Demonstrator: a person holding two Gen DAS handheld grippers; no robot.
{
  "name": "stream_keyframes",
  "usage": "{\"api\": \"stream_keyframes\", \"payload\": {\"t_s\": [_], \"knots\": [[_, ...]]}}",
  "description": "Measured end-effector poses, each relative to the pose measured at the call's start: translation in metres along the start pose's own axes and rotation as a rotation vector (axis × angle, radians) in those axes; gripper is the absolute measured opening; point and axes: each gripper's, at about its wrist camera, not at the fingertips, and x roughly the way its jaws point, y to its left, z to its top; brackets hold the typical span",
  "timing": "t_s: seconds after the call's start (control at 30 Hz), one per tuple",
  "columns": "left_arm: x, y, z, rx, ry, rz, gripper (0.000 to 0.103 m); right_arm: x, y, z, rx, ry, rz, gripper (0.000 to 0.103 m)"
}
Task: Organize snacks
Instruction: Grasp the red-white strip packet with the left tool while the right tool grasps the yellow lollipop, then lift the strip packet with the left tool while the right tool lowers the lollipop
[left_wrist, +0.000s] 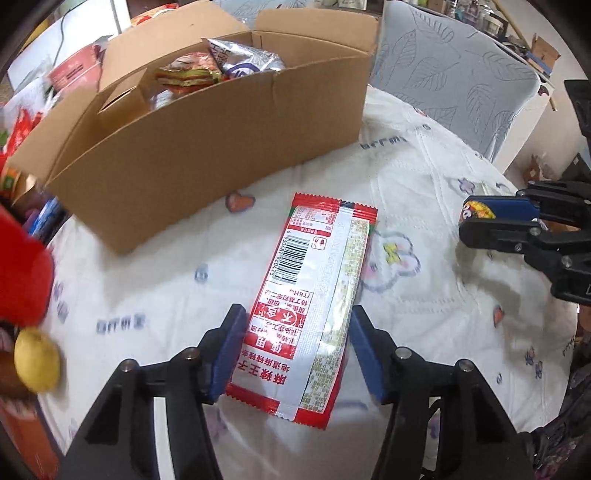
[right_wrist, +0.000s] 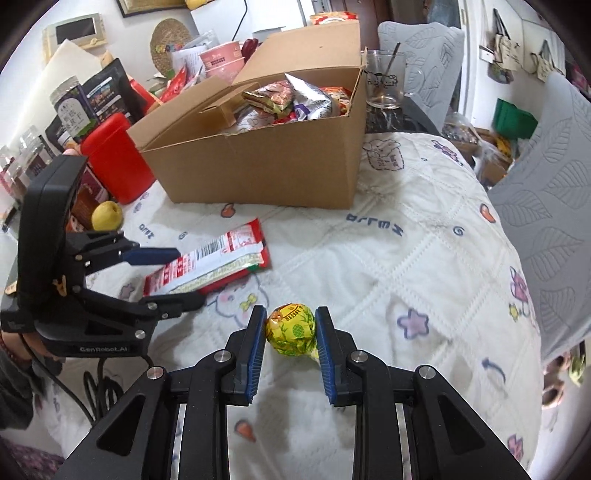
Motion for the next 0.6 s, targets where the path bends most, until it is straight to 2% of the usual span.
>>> {"api": "stream_keyframes", "payload": {"t_s": [0.17,0.37,0.53,0.6], "knots": [[-0.017,-0.008,-0.024,-0.022,0.023,0.031,0.054,-0.012,0.006,-0.014,0.009,-0.011,0.000,0.026],[-0.037,-0.010,-0.061,-0.035,0.049,-0.018,0.054,-0.019,0.018,-0.037,0.012,0.003,0.032,0.026],[-0.037,-0.023,-0.067,-0.023,0.036,0.005,0.054,-0.016,0.026,-0.053,0.020,0.024,0.035,0.026],[-0.035,-0.029,-0.061,-0.030,0.025,0.008,0.057,-0.017,0.027,-0.057,0.020,0.019,0.028,0.026]]}}
